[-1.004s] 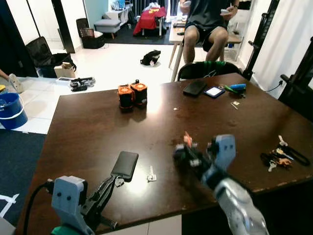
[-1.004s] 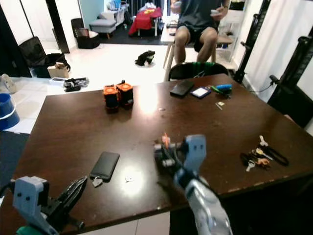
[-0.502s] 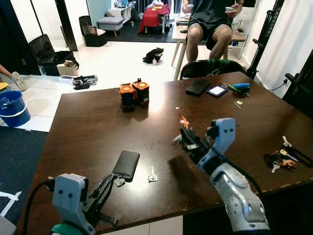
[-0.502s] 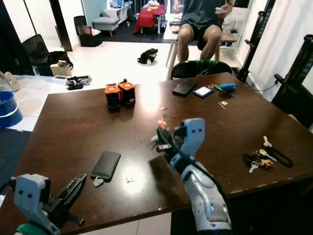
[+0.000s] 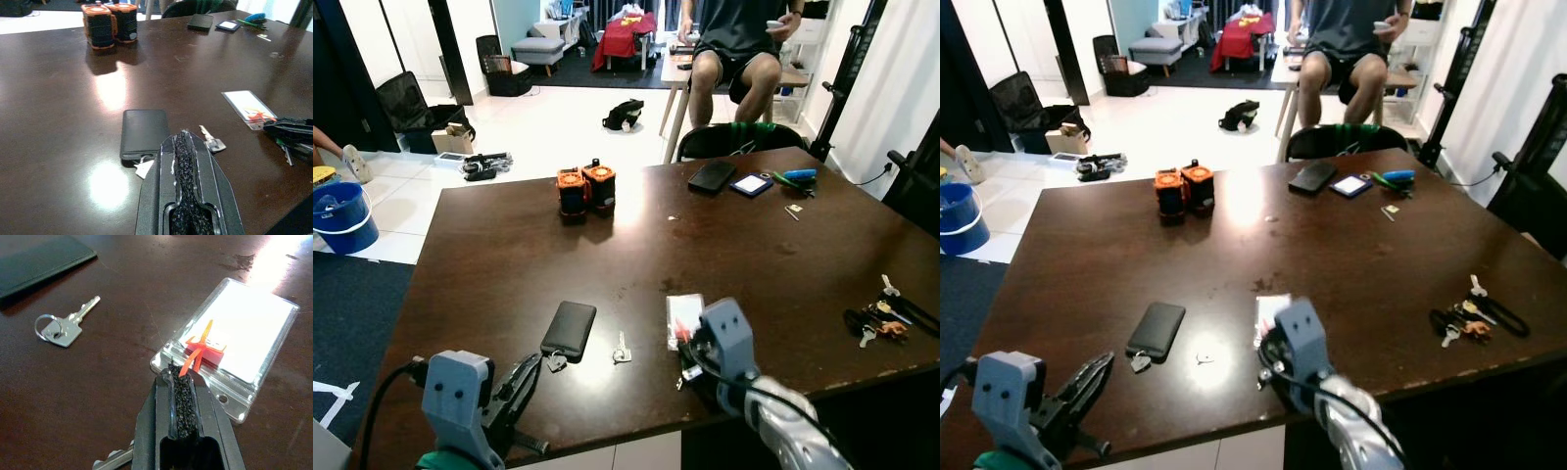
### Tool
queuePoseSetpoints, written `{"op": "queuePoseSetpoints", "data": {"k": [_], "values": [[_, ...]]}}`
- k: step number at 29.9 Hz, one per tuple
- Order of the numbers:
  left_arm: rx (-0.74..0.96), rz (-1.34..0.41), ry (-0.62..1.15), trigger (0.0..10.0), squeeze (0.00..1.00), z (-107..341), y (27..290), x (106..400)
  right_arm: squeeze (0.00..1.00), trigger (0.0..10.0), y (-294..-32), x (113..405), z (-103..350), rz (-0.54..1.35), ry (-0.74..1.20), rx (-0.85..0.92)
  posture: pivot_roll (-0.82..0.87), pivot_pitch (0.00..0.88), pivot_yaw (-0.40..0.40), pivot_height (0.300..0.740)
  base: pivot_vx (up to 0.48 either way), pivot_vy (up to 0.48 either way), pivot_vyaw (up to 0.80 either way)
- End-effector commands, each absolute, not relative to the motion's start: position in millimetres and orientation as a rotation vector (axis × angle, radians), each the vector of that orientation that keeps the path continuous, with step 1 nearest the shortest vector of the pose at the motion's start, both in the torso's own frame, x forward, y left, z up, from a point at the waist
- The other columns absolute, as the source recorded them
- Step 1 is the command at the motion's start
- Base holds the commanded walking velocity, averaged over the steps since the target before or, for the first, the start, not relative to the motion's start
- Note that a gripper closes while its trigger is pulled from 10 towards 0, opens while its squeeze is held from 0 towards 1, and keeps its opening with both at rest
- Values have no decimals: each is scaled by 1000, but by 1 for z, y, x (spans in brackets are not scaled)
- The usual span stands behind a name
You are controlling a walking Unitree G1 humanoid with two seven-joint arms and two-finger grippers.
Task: Hang keys on a hook
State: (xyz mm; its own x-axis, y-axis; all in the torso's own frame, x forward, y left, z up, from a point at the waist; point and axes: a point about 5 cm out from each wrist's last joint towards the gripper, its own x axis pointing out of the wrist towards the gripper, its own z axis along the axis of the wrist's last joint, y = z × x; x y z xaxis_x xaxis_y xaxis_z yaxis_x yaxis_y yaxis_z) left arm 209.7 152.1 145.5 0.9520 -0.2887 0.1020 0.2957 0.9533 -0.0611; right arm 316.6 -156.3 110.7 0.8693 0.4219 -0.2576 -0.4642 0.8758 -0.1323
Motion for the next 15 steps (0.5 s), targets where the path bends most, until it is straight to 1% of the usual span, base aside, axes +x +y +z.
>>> {"op": "queuePoseSetpoints", "data": {"k": [1,4,10,11,15], "values": [[-63,-287,-56,10000,0,138,154,207,0,10000,-161,310,92,461,298,-211,-59,34,122,740,0,0,0],[-58,-283,-52,10000,0,137,155,207,0,10000,-165,308,87,446,302,-232,-59,34,122,740,0,0,0],[-54,-281,-56,10000,0,138,155,207,0,10000,-166,309,93,441,260,-197,-58,40,117,740,0,0,0],[-53,-280,-57,10000,0,138,154,207,1000,10000,-163,309,96,461,238,-167,-58,40,117,740,0,0,0],[-53,-278,-58,10000,0,138,154,207,1000,10000,-162,309,97,469,224,-150,-58,40,117,740,0,0,0]]}}
